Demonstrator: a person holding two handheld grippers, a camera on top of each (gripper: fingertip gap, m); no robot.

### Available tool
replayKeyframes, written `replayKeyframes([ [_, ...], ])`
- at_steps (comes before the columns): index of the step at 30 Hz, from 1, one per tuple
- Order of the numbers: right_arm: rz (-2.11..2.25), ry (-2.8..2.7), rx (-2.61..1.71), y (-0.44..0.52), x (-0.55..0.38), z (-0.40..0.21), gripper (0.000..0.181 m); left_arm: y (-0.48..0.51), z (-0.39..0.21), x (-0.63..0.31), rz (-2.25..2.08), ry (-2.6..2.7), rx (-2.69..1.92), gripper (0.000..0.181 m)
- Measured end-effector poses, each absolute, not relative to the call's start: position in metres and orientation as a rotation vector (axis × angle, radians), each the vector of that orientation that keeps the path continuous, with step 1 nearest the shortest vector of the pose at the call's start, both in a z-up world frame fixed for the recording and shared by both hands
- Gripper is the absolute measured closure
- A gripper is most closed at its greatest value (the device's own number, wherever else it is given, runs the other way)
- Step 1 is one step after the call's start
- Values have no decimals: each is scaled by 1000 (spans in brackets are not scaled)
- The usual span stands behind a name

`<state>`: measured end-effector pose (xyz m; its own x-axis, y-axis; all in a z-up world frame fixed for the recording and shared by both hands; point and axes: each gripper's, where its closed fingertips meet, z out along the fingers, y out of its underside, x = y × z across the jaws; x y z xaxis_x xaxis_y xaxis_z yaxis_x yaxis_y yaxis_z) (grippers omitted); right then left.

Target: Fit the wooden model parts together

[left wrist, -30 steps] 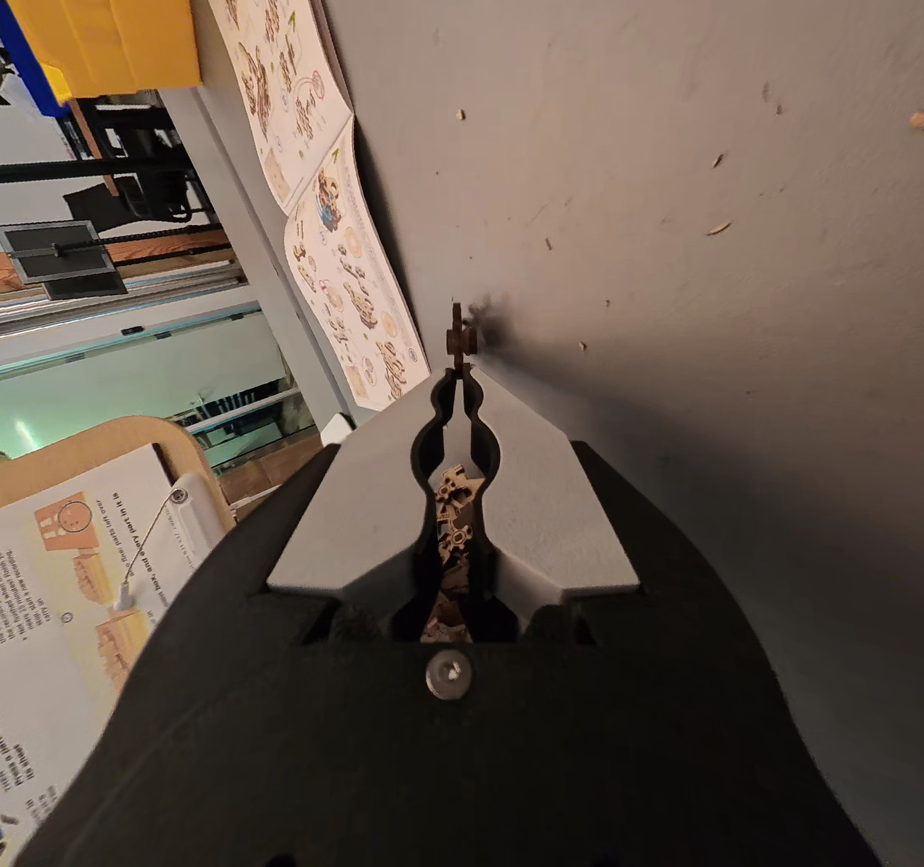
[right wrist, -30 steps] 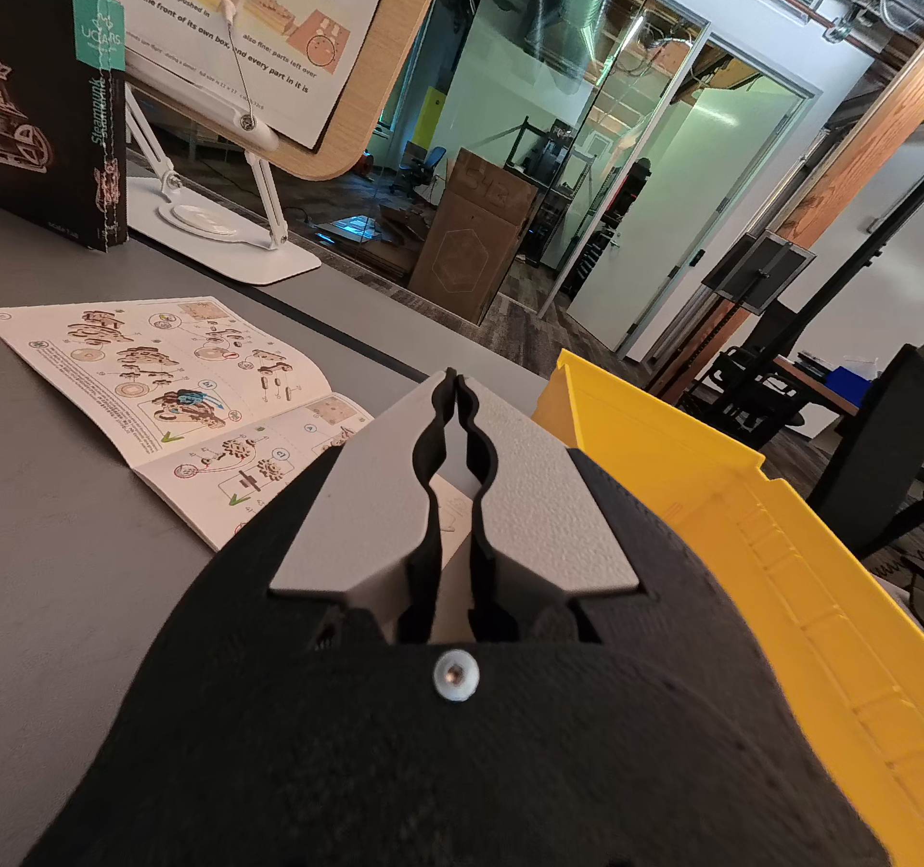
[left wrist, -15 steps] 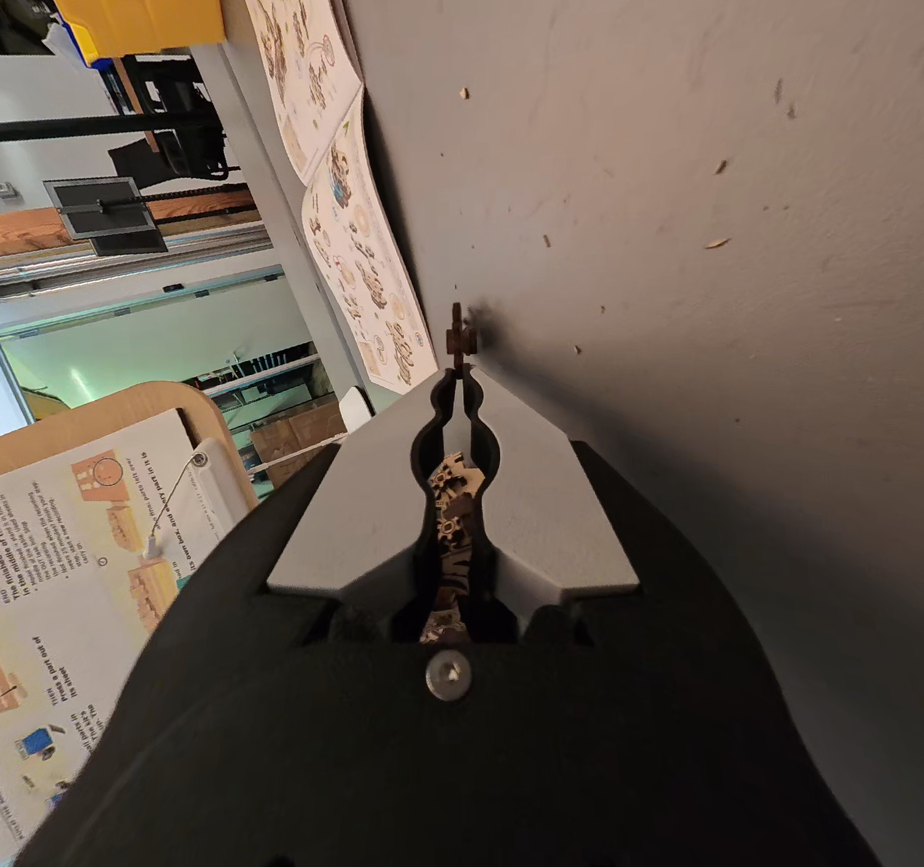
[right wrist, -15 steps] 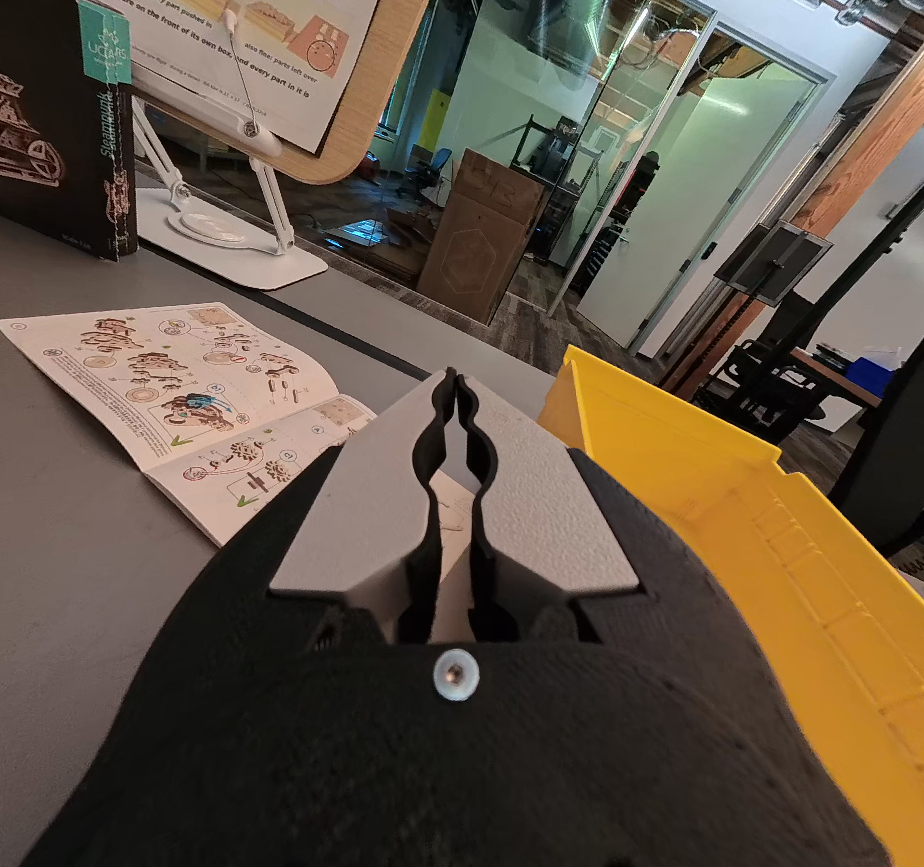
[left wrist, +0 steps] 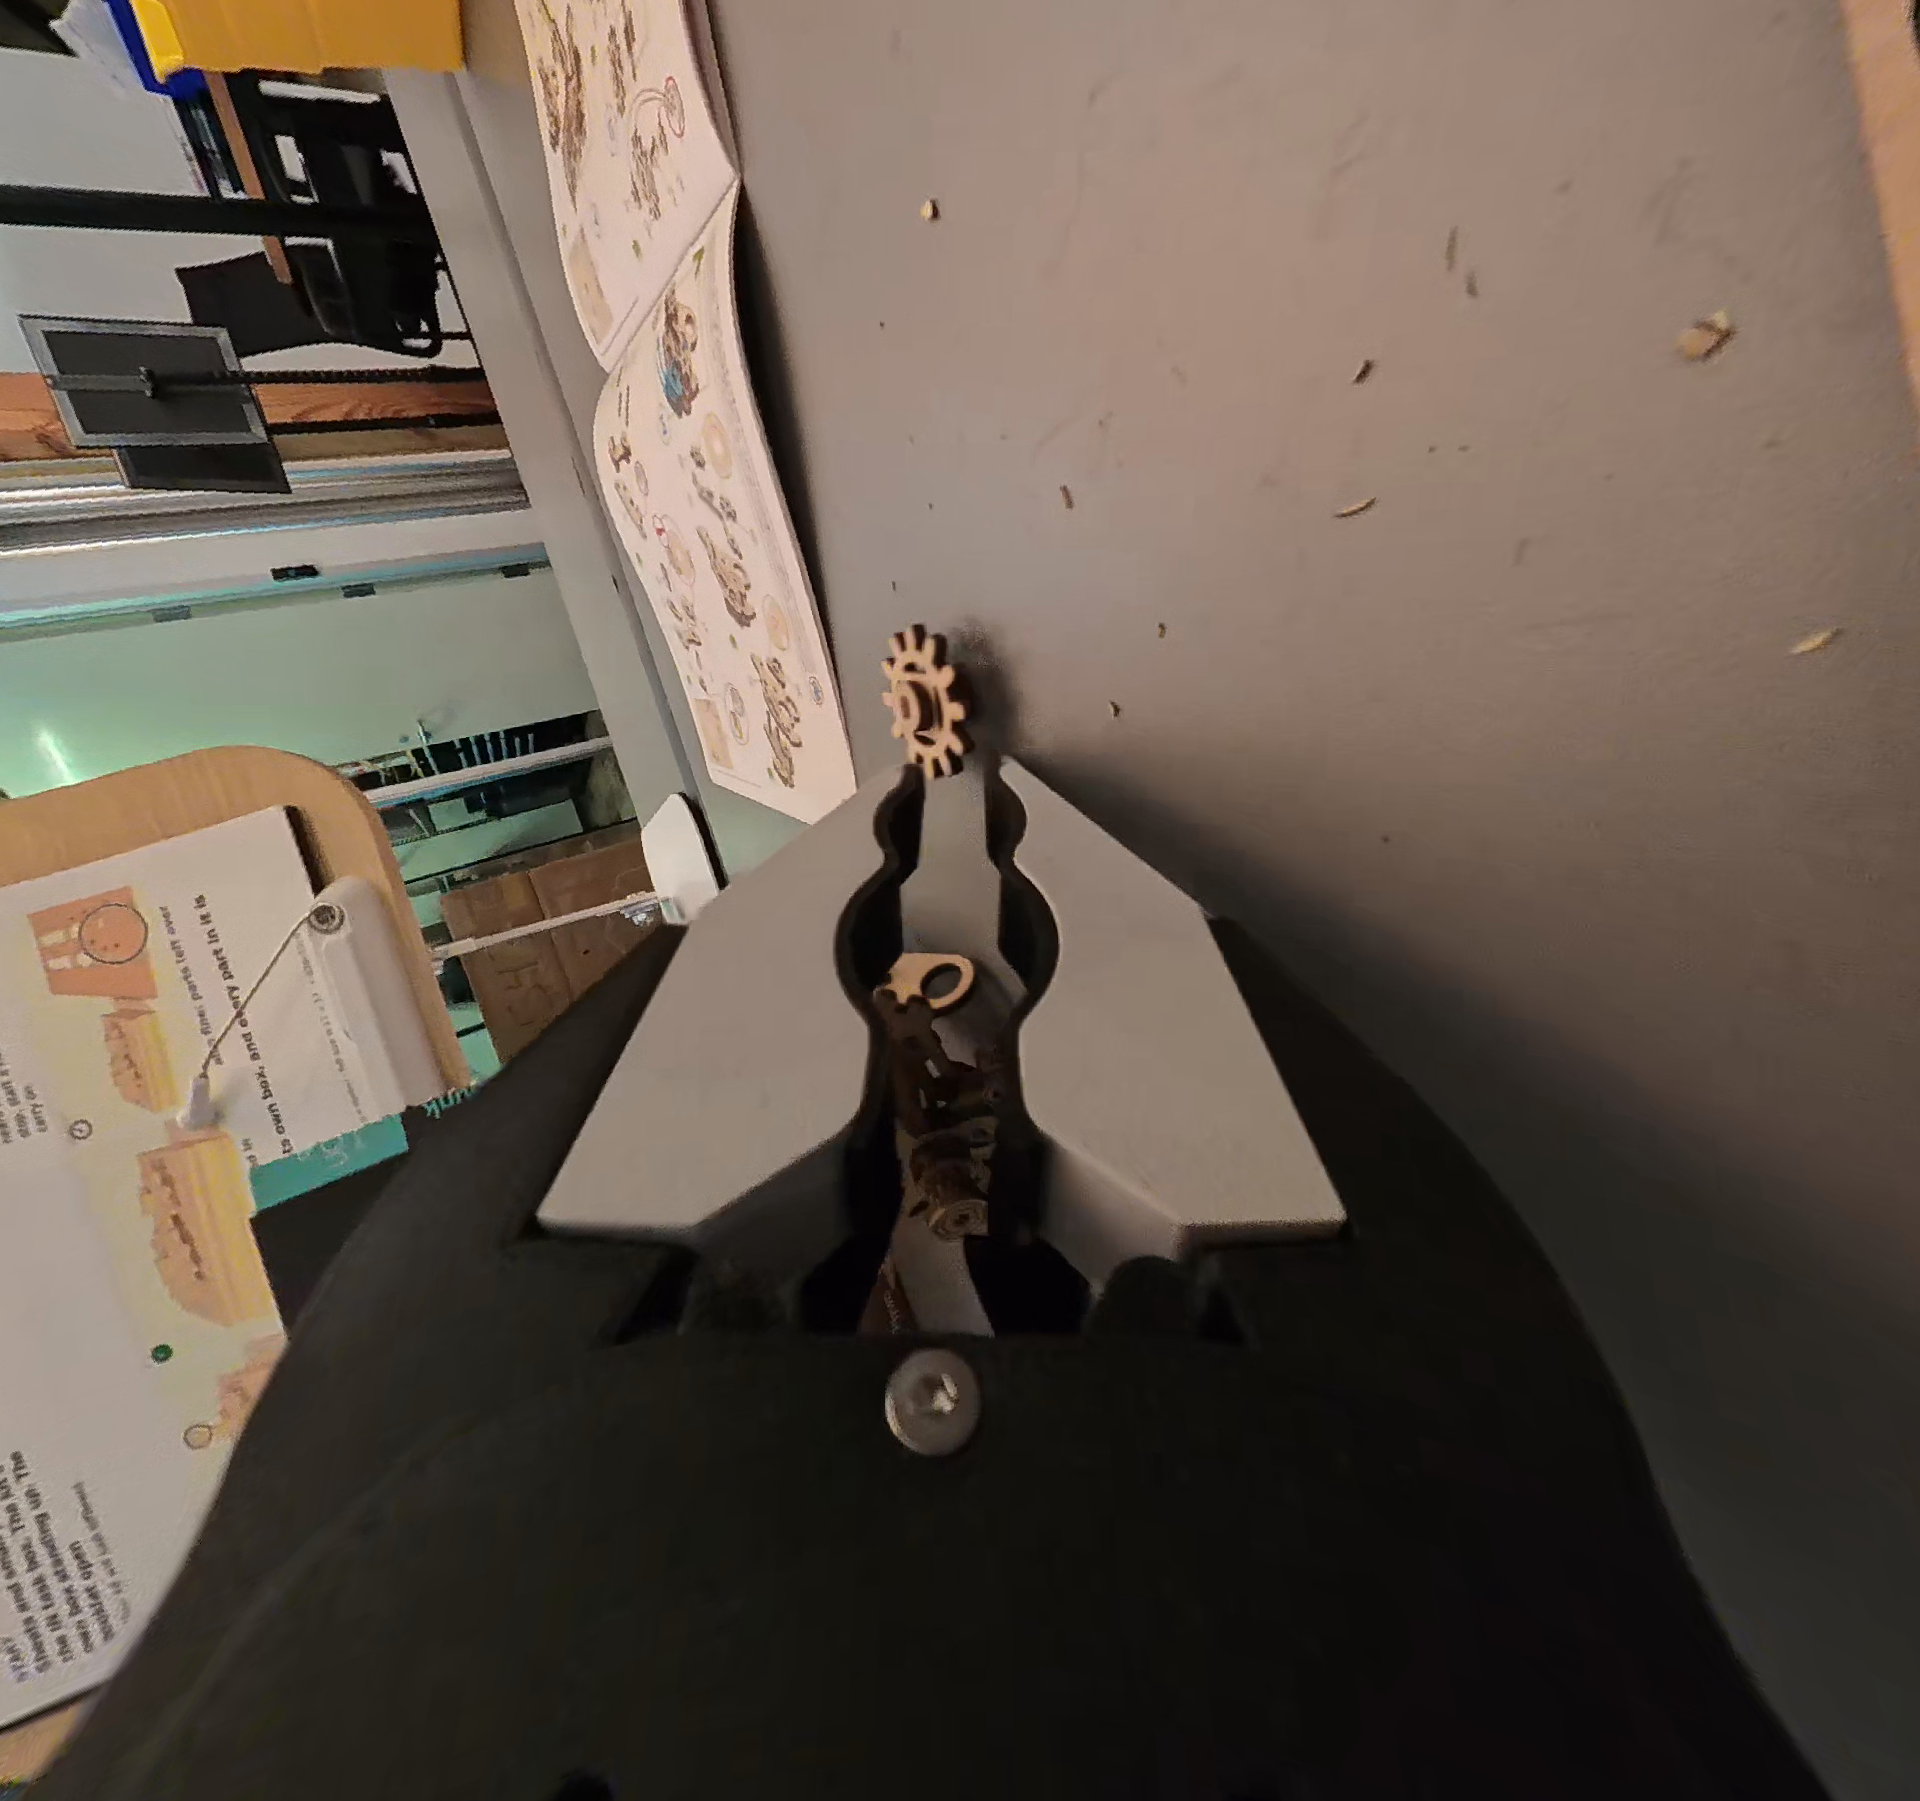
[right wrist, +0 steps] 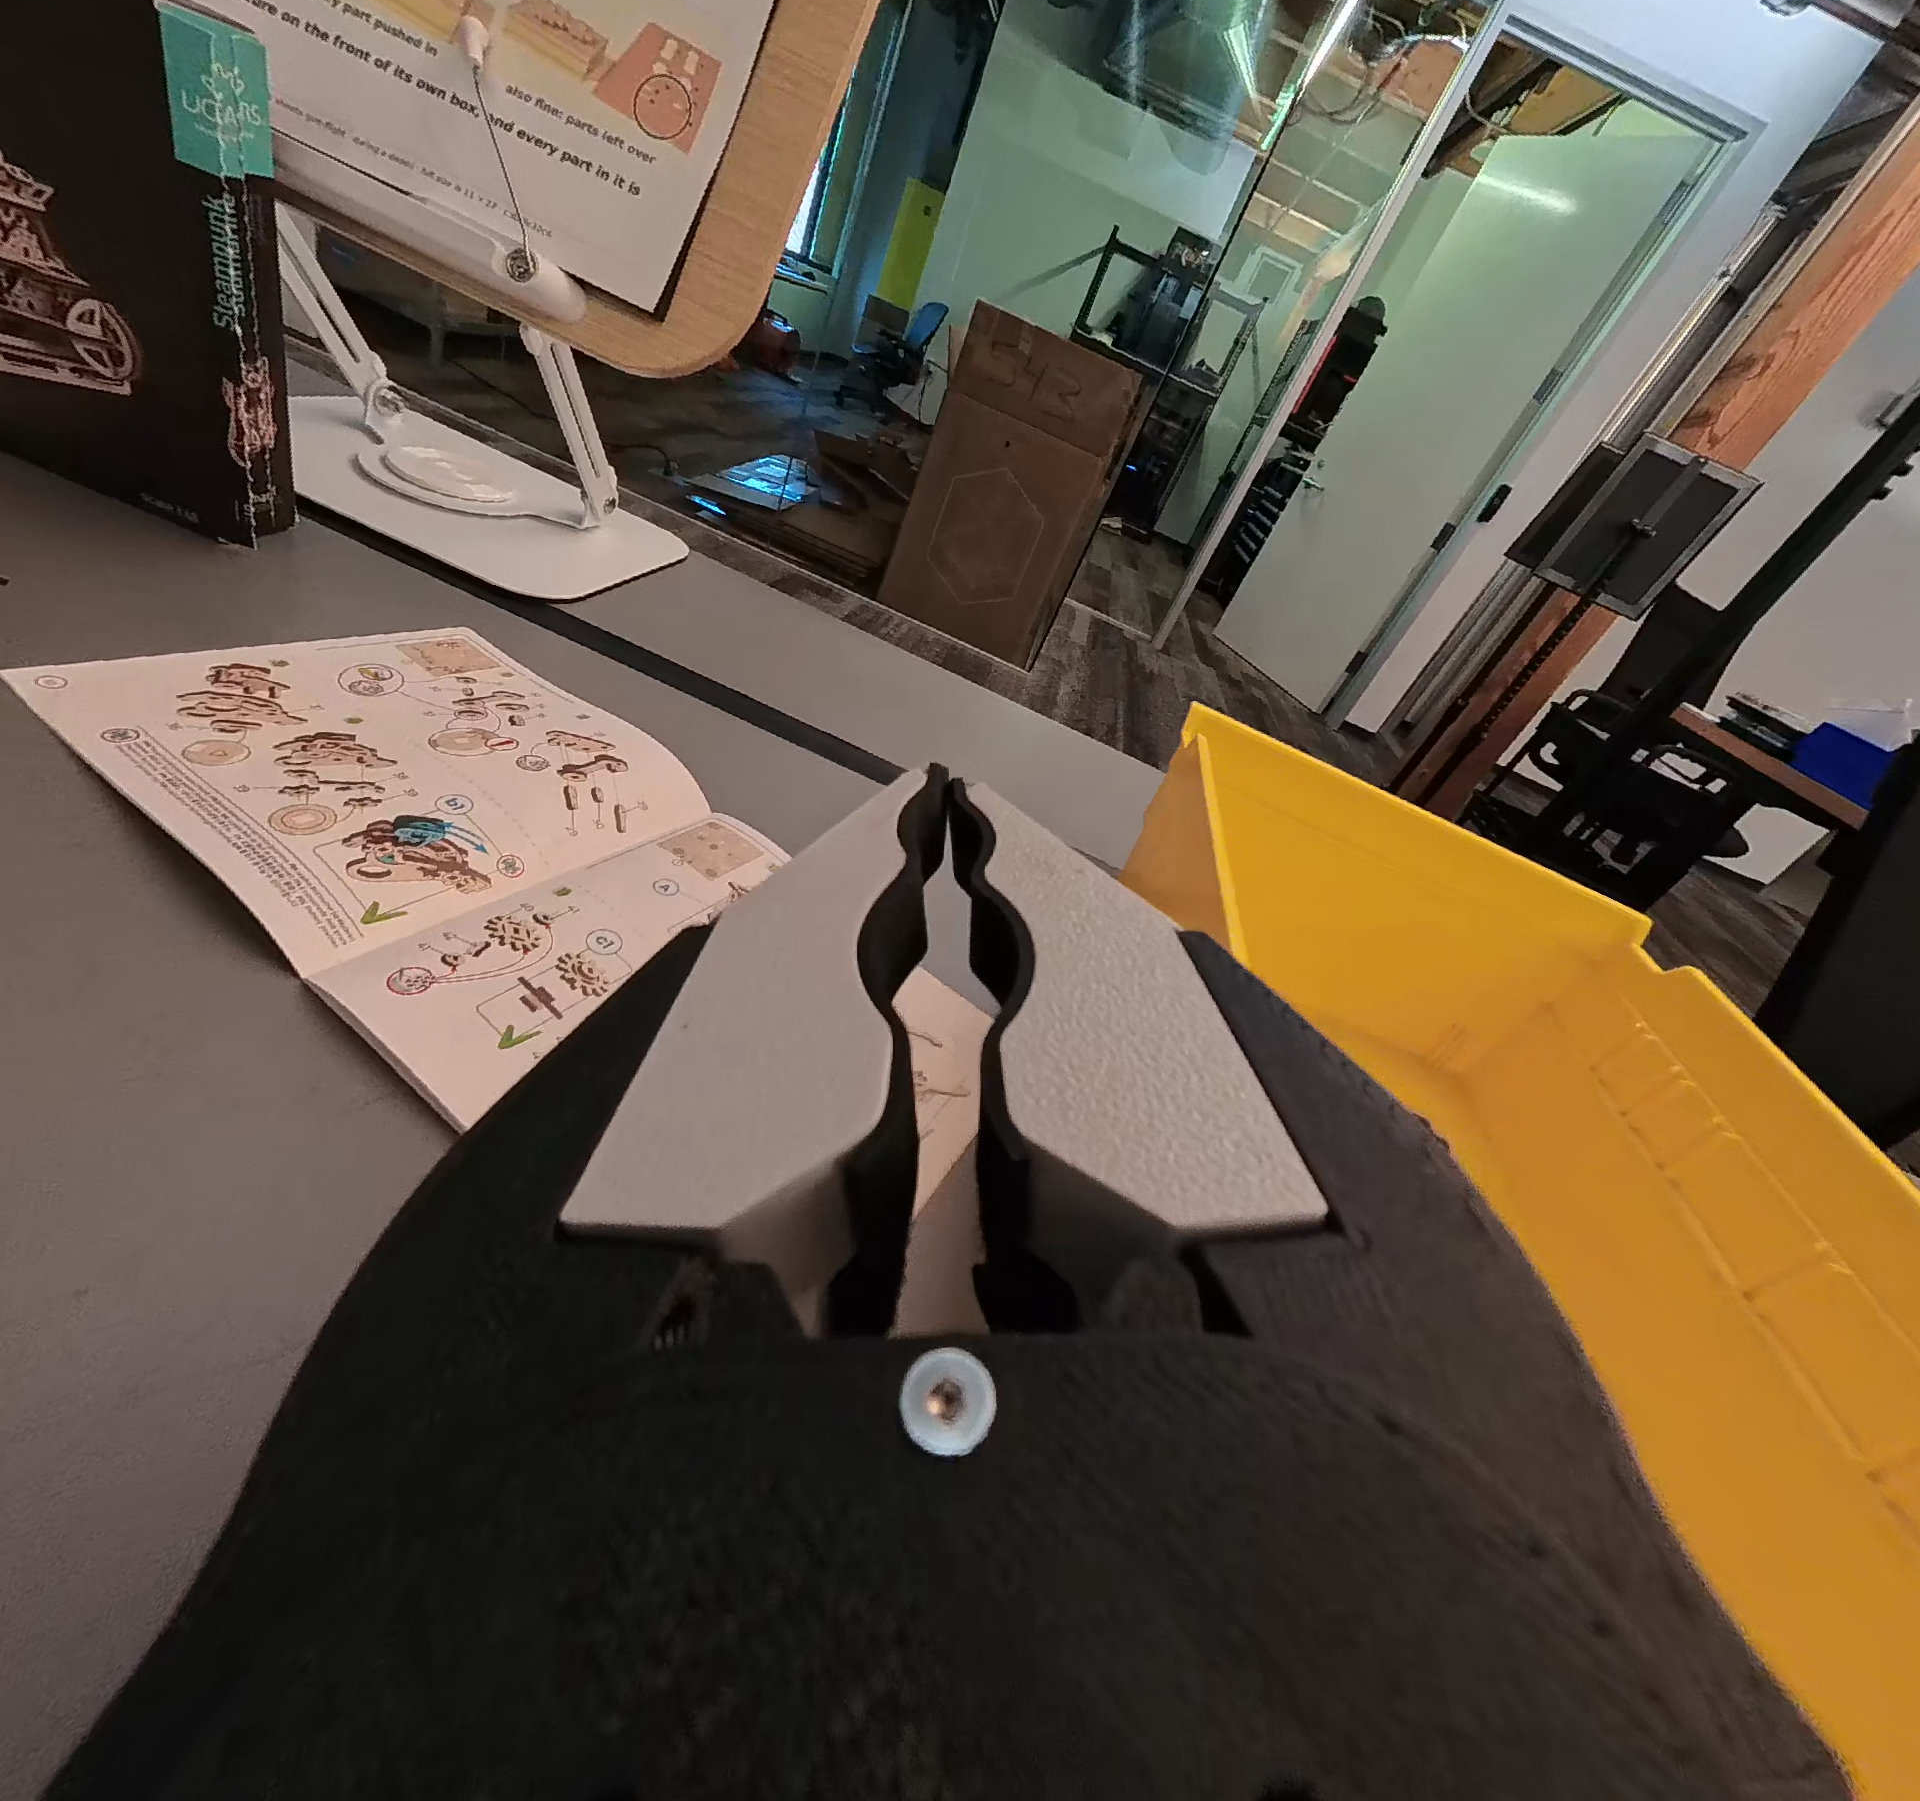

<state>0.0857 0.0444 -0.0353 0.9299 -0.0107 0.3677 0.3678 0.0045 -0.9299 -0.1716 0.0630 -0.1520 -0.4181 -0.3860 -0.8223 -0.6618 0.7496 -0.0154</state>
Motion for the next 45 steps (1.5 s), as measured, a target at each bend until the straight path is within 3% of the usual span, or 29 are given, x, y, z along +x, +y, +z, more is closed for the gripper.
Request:
replayKeyframes([
  [4, -295, -297, -1544, 45, 82, -36, 181, 59, -145, -174, 379, 2017, -827, 161],
  [12, -234, -407, -1532, 44, 59, -36, 181, 41, -83, -213, 332, 1693, -1134, 170],
  [14, -23, -609, -1575, 40, 16, -50, 181, 26, -89, -232, 145, 1602, -1392, 160],
  [19, 506, -1190, -1649, -31, -123, -86, 162, -23, -99, -267, -217, 1380, -1567, 169],
  [22, 381, -1369, -1710, -45, -164, -119, 162, -36, -123, -284, -220, 1385, -1663, 161],
  [29, 373, -1478, -1859, -49, -207, -150, 160, -39, -126, -282, -264, 1373, -1684, 163],
  [32, 411, -1538, -1862, -55, -216, -154, 178, -37, -125, -283, -278, 1358, -1698, 164],
  [36, 78, -1484, -1588, -42, -200, -128, 178, -39, -112, -282, -405, 1269, -1714, 163],
  [42, 53, -1233, -1306, -57, -182, -64, 179, -58, -81, -273, -873, 1040, -1746, 136],
  [45, -10, -1207, -1226, -57, -179, -54, 179, -65, -68, -268, -1118, 959, -1729, 148],
])
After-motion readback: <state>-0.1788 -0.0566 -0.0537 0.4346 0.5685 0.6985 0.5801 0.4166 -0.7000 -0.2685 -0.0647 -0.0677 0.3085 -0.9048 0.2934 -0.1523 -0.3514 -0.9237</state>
